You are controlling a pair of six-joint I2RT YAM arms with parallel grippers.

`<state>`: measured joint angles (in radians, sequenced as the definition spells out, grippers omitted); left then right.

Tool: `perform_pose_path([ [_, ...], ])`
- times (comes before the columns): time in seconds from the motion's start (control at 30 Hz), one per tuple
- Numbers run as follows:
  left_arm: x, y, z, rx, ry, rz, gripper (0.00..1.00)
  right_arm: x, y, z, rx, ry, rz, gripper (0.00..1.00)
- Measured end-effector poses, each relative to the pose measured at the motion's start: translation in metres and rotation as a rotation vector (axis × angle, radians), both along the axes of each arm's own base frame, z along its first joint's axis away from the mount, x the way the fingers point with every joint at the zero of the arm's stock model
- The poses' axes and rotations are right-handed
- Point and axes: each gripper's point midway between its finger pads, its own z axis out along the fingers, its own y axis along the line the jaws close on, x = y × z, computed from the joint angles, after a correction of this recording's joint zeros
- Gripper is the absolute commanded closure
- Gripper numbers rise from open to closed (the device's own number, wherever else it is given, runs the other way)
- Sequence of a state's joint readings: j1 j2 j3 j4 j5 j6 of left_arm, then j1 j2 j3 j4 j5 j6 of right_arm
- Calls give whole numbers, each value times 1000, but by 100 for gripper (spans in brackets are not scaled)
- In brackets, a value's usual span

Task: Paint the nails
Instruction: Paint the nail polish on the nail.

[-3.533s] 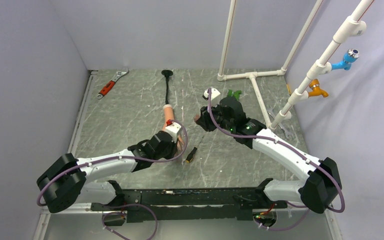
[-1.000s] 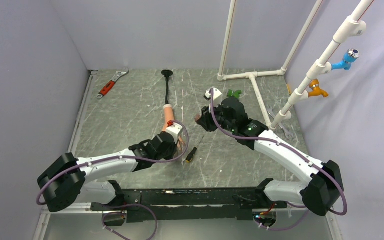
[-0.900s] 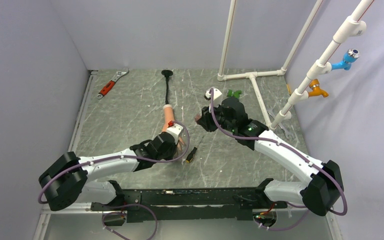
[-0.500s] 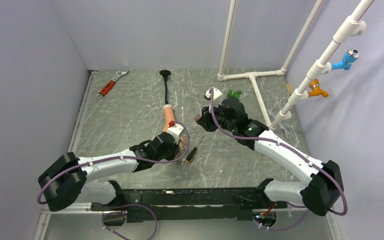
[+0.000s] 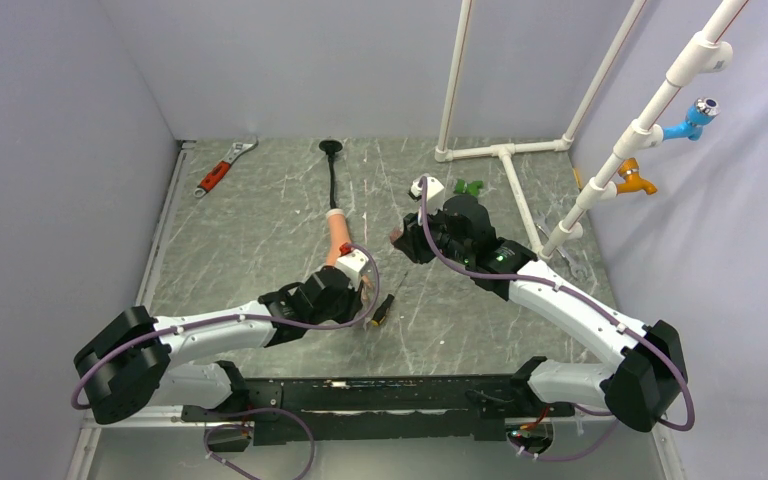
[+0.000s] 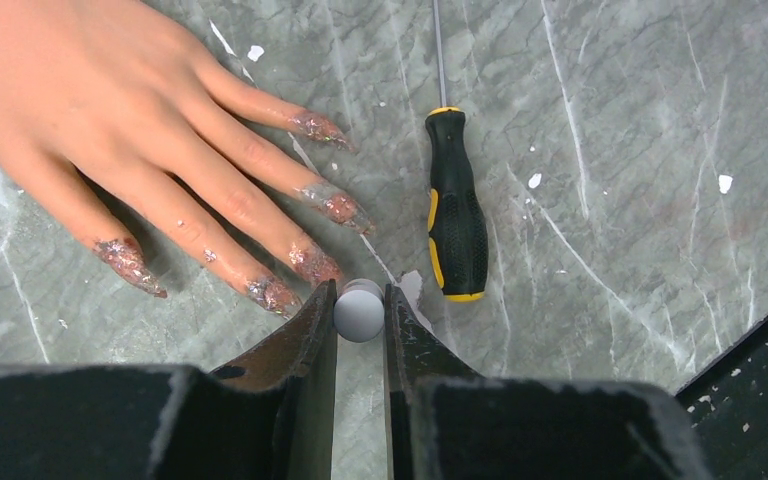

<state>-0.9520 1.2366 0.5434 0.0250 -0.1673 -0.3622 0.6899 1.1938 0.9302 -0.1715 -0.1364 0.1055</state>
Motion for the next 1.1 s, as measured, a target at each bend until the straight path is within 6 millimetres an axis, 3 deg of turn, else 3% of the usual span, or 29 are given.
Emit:
perform_pose_path([
  [1.1,17,14,-1,65,-38,34,100,1,2,-7,-11,15,2,100],
])
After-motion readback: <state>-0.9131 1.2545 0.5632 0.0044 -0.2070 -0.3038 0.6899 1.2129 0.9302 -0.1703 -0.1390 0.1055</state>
